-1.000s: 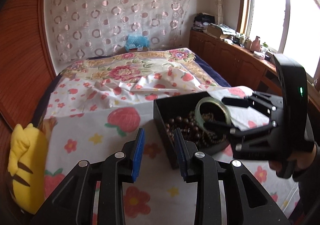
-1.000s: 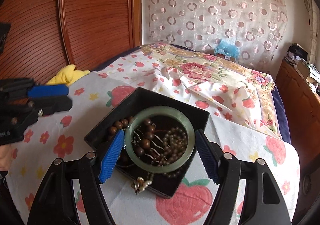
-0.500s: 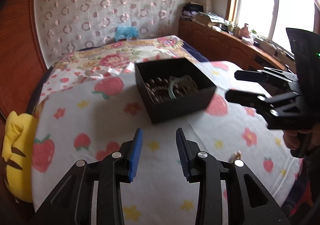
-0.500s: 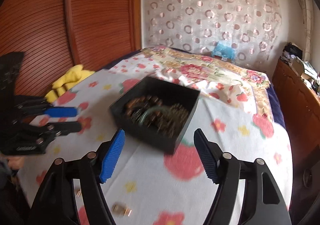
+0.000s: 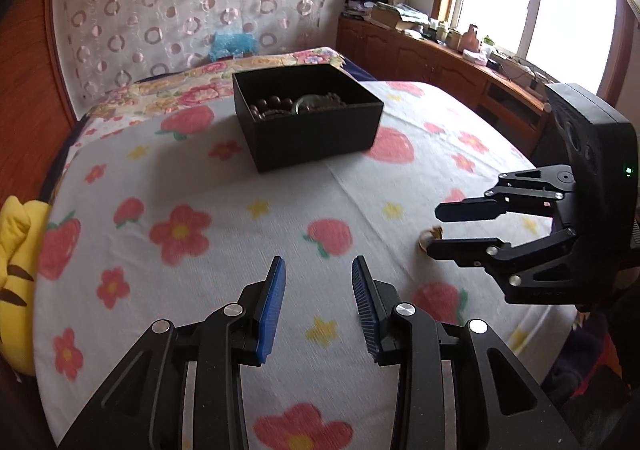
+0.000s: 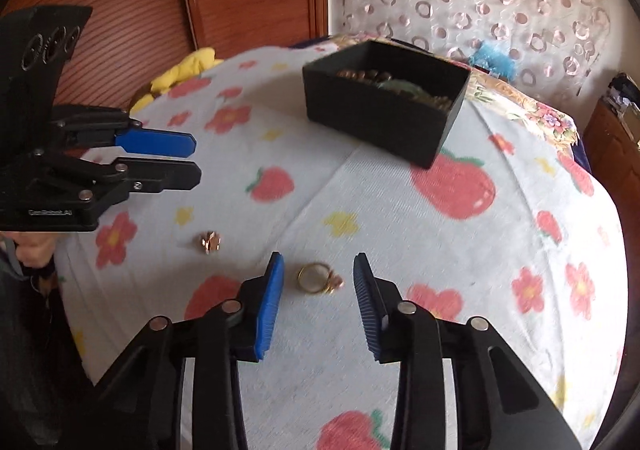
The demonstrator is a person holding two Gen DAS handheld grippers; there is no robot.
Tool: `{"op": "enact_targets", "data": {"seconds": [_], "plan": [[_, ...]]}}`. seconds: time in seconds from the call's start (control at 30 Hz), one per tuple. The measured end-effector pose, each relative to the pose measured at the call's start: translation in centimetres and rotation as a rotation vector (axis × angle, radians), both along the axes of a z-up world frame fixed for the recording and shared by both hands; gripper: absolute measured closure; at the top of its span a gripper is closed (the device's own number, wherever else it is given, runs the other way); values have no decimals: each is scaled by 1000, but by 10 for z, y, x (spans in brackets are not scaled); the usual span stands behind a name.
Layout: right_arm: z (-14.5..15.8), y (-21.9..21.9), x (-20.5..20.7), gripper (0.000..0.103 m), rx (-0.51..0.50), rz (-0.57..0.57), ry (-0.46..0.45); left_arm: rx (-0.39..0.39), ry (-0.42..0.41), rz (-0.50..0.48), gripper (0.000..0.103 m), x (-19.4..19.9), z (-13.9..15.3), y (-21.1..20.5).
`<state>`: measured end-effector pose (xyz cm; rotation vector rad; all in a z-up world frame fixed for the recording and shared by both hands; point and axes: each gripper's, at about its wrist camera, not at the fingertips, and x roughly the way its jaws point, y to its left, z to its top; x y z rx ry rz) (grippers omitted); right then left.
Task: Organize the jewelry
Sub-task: 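Grasp the gold ring with the right gripper while the left grasps the small gold flower stud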
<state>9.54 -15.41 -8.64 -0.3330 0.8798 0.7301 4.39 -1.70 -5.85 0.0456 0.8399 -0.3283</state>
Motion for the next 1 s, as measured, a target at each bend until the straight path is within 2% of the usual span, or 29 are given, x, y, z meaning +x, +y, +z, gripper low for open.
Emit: {"op": "enact_targets", "data": {"seconds": [0.13,0.23,0.33,0.67,0.7,0.83,1.0], "plan": [[-5,1,-2,77,-31,5,-16,-5,16,-17,70,-5,-4,-5],[-4,-1,-2,77,-29,9,-20,1,24,-39,70,-9,-7,-13],[0,-4,0,91,-15,1,-28,6,32,-56,70,-10,-11,-21],[2,-8,3,91,-9,-10,-37,42,60,-97,70,-10,-25,-36],[3,-9,4,91,-8,-10,-38,49,52,-99,72,-10,-24,-37],[6,-9,5,91,-5,-16,-45,43,51,-94,90,-8,-25,-35],[14,-12,11,91,8,-27,-56,27,31,-71,90,-5,-21,-31]]}}
